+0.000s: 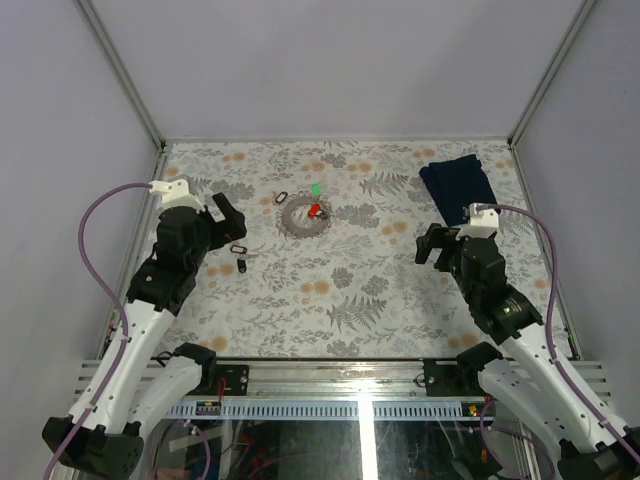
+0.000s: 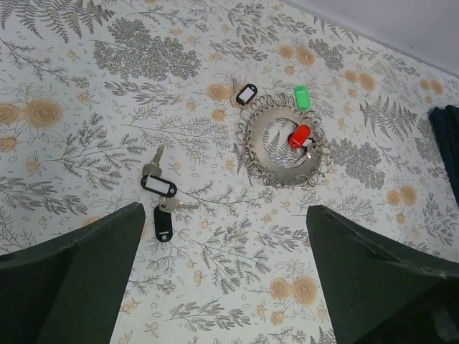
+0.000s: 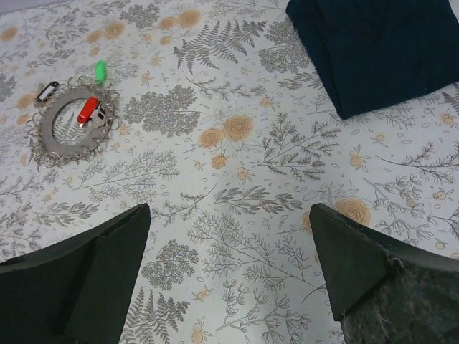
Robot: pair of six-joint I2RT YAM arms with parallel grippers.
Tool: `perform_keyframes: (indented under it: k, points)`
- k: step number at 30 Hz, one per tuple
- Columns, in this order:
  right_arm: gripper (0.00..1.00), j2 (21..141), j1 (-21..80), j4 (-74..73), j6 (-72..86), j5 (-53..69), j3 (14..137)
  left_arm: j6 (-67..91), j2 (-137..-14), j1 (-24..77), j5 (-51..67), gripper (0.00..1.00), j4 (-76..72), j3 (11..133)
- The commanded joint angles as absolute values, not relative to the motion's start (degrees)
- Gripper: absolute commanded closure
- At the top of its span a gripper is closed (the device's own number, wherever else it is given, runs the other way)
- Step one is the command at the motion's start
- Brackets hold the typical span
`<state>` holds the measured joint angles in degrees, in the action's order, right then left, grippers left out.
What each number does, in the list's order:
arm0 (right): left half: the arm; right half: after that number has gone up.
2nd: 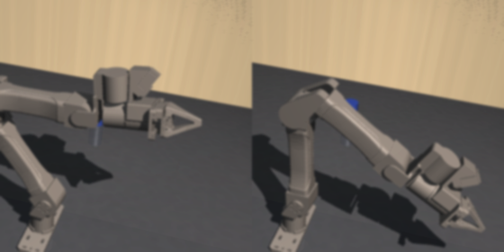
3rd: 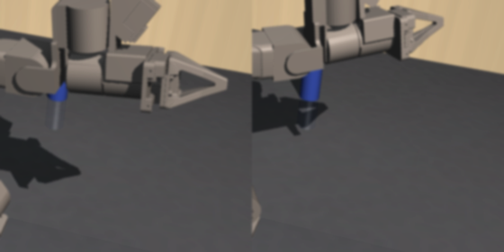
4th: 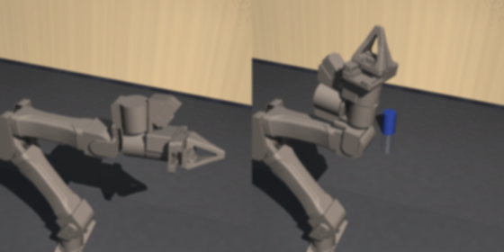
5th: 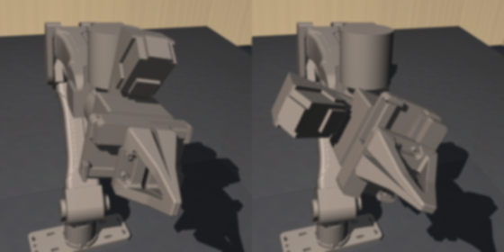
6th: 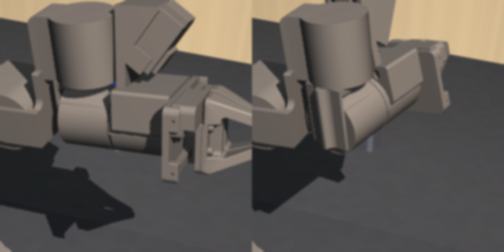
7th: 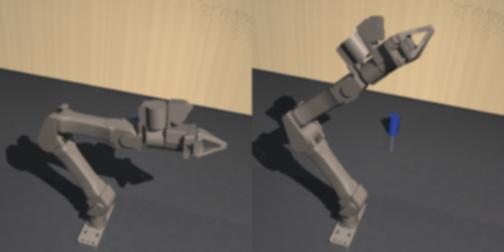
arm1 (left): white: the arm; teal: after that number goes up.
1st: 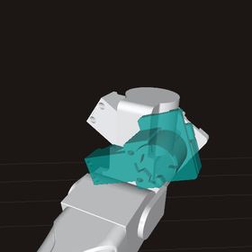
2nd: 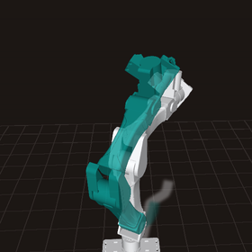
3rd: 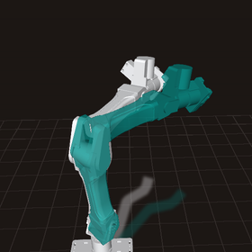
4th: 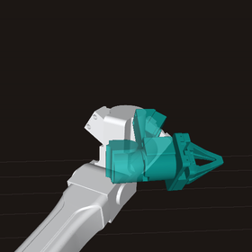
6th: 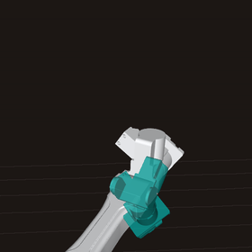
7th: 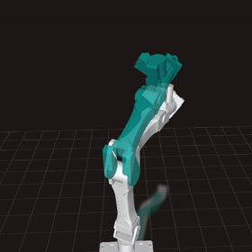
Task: Put the keys on the keyring
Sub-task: Pick up the keyring from the center of the board.
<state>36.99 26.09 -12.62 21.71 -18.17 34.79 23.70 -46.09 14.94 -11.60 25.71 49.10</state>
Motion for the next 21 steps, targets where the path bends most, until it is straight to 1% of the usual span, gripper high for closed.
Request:
perform_keyframes:
  k: [1,8,13,15,19,21]
  points:
    - [0.01,37.0,26.3,-11.0,22.9,-21.5,35.3,23.3,-45.5,14.5,-12.9,0.0,21.8,48.9]
    - [0.01,39.1,26.3,-10.9,21.8,-22.3,36.4,23.1,-46.2,14.6,-12.6,0.0,21.8,48.7]
    - [0.01,43.0,26.3,-11.1,22.1,-20.2,37.9,25.0,-50.4,14.6,-12.0,0.0,23.7,49.0]
    - [0.01,46.7,26.3,-12.3,20.8,-16.5,39.8,25.8,-52.3,14.6,-11.2,0.0,24.1,48.4]
    - [0.0,57.5,26.4,-13.0,18.5,-4.4,43.9,26.1,-55.3,14.5,-9.5,0.0,24.1,46.8]
    - [0.03,62.8,26.4,-12.2,18.5,0.6,46.1,25.1,-56.9,14.6,-8.4,0.02,24.2,46.6]
